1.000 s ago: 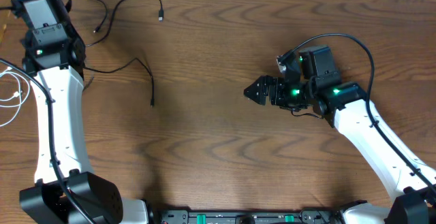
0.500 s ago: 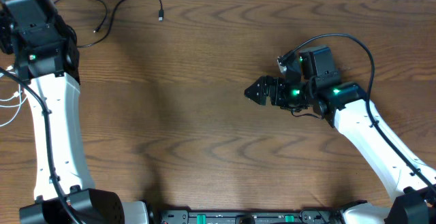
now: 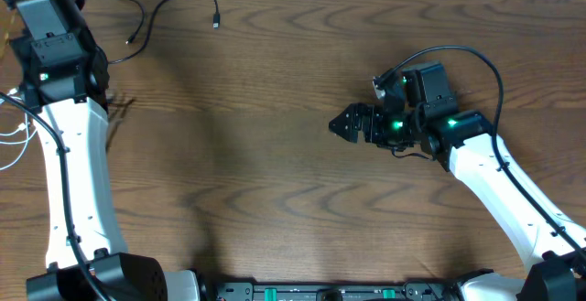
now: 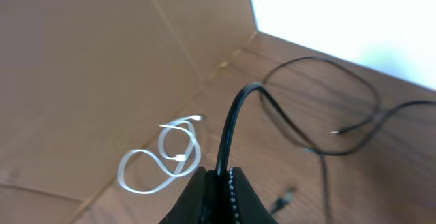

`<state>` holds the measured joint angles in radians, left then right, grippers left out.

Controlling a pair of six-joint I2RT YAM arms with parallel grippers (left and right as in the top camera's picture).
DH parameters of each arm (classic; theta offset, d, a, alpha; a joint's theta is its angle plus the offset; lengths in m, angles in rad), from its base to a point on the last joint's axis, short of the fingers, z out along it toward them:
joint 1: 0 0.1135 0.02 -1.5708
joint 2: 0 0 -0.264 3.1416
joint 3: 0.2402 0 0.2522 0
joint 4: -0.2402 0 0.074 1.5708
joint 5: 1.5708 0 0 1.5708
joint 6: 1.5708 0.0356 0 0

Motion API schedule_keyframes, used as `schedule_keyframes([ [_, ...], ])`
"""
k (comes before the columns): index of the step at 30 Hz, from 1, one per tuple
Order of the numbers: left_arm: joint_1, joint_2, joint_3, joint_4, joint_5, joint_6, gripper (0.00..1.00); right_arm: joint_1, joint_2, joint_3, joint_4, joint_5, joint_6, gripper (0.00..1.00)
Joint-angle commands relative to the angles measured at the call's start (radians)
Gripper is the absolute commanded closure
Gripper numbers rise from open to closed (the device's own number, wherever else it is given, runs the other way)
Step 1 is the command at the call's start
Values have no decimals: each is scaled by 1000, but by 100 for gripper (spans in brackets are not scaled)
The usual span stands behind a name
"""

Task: Untangle cables
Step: 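Lower the black cable onto the table at the left edge with the left gripper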

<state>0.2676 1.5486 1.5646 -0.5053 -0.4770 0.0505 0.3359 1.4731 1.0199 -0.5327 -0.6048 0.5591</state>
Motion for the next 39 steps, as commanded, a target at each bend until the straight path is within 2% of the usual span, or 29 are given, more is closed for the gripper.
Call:
schedule_keyframes([
  [1,3,24,10,-17,62,-71,93,0,-15,8,-10,5,-15,1],
  [10,14,119,10,-101,62,-84,93,0,-15,8,-11,5,-15,1],
  [15,64,154,10,-153,91,-243,92,0,-15,8,-13,5,-15,1],
  [18,106,167,10,-183,189,-258,93,0,-15,8,-11,5,-15,1],
  [23,156,191,9,-240,208,-381,93,0,-15,8,-10,12,-15,1],
  [26,163,204,9,-250,212,-385,92,0,-15,8,-10,12,-15,1],
  [32,163,239,9,-246,333,-386,93,0,-15,8,-11,12,-15,1],
  [39,179,323,8,-264,335,-385,93,0,-15,8,-34,13,-26,1],
])
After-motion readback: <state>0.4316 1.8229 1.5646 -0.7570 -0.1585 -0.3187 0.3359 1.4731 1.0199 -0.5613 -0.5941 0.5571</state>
